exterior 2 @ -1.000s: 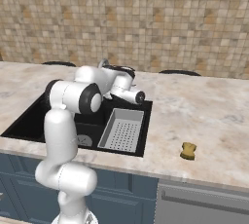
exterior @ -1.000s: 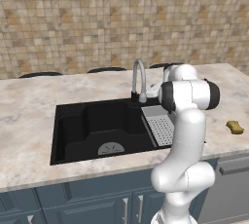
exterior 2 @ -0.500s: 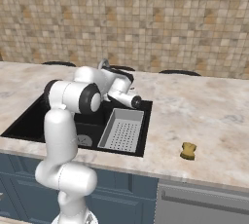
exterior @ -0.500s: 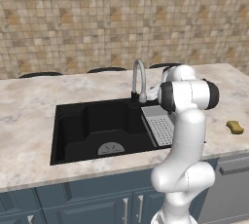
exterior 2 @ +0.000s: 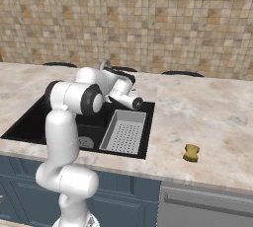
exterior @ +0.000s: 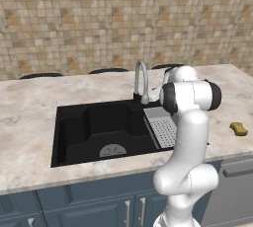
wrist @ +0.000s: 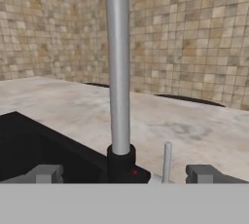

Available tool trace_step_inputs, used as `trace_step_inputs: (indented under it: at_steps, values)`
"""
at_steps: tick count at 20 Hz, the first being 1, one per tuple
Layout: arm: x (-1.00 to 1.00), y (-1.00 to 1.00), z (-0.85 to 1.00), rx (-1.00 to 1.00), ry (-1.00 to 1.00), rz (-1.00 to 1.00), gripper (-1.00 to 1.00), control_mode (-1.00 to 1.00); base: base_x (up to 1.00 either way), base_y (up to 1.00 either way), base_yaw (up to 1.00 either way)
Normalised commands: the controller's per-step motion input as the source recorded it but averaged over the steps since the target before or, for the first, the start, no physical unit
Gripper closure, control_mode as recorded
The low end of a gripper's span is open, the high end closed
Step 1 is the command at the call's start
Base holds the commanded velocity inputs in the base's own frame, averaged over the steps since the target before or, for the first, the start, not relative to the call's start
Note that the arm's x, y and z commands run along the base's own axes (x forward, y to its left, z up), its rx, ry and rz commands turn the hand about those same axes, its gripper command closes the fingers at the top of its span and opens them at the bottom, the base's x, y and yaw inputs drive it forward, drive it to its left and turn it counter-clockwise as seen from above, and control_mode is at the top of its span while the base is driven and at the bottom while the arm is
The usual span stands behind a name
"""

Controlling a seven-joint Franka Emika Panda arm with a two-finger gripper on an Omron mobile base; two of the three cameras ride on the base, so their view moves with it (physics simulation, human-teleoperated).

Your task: Soak the sponge with water for a few seconds and then drop it inside the sink.

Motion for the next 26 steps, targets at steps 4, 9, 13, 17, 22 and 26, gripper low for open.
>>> trace_step_inputs:
  at_steps: [4,9,13,17,22,26]
  values:
    - [0.1,0.0,-0.06,0.0,0.0,0.0,-1.0,-1.0,0.0,0.0,0.0]
    - [0.13,0.0,-0.14,0.0,0.0,0.0,-1.0,-1.0,0.0,0.0,0.0]
    - [0.21,0.0,-0.17,0.0,0.0,0.0,-1.0,-1.0,0.0,0.0,0.0]
    - [0.22,0.0,-0.11,0.0,0.0,0.0,-1.0,-1.0,0.0,0.0,0.0]
    - [0.24,0.0,-0.07,0.0,0.0,0.0,-1.0,-1.0,0.0,0.0,0.0]
    - [0.32,0.0,-0.05,0.0,0.0,0.0,-1.0,-1.0,0.0,0.0,0.0]
